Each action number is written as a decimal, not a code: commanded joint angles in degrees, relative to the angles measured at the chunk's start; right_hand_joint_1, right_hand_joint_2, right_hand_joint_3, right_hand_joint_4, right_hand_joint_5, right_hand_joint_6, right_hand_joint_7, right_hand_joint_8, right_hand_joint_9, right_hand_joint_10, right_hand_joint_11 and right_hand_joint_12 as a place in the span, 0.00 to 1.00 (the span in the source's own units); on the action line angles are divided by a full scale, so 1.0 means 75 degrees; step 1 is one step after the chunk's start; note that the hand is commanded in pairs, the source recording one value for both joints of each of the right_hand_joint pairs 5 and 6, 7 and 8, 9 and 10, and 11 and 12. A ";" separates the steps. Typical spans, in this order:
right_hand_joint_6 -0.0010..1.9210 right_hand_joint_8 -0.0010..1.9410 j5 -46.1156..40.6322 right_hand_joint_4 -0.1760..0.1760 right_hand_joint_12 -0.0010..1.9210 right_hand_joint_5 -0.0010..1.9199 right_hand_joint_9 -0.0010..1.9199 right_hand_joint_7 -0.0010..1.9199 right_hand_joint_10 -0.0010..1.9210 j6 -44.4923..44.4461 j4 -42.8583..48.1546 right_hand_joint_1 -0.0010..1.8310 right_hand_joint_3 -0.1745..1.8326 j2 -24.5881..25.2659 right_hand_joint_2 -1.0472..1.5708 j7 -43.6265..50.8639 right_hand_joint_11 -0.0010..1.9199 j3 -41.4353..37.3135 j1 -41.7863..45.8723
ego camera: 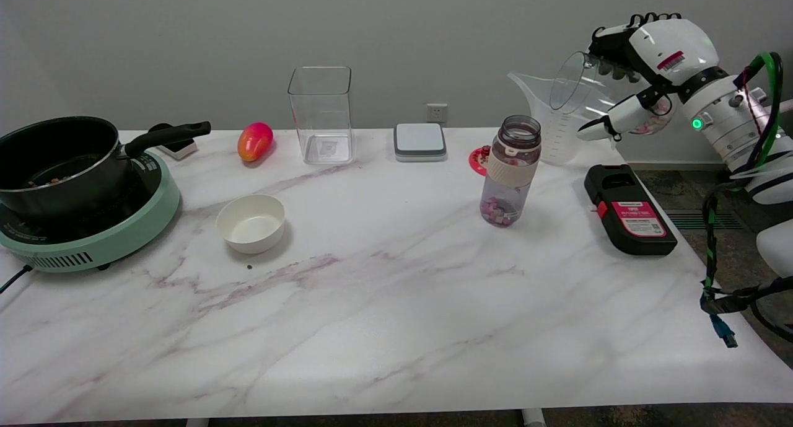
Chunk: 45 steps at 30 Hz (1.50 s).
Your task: Pour the contents of the measuring cup into the bottle.
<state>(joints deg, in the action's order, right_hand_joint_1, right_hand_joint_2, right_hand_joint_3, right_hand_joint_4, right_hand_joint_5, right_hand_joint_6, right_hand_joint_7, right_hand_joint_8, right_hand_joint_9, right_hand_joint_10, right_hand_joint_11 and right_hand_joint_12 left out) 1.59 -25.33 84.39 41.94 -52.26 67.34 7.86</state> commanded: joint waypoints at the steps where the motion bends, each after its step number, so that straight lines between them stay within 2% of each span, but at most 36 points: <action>1: 0.74 0.80 0.1203 0.50 0.66 0.74 0.77 0.81 0.77 0.0275 0.0707 0.83 0.60 -0.0086 0.64 -0.0014 0.66 -0.0015 -0.0053; 28: 0.75 0.80 0.2218 0.50 0.65 0.75 0.76 0.81 0.76 0.1367 0.1611 0.83 0.61 -0.0320 0.62 -0.0024 0.65 0.0757 -0.0133; 45: 0.75 0.79 0.3029 0.50 0.65 0.75 0.76 0.80 0.76 0.1697 0.1798 0.83 0.64 -0.0447 0.60 -0.0024 0.65 0.0726 -0.0260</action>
<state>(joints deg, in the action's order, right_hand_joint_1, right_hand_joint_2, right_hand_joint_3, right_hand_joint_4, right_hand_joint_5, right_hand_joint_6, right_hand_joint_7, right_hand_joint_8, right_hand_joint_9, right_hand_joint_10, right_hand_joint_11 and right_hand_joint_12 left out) 18.66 -15.17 96.33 39.73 -52.44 72.11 6.91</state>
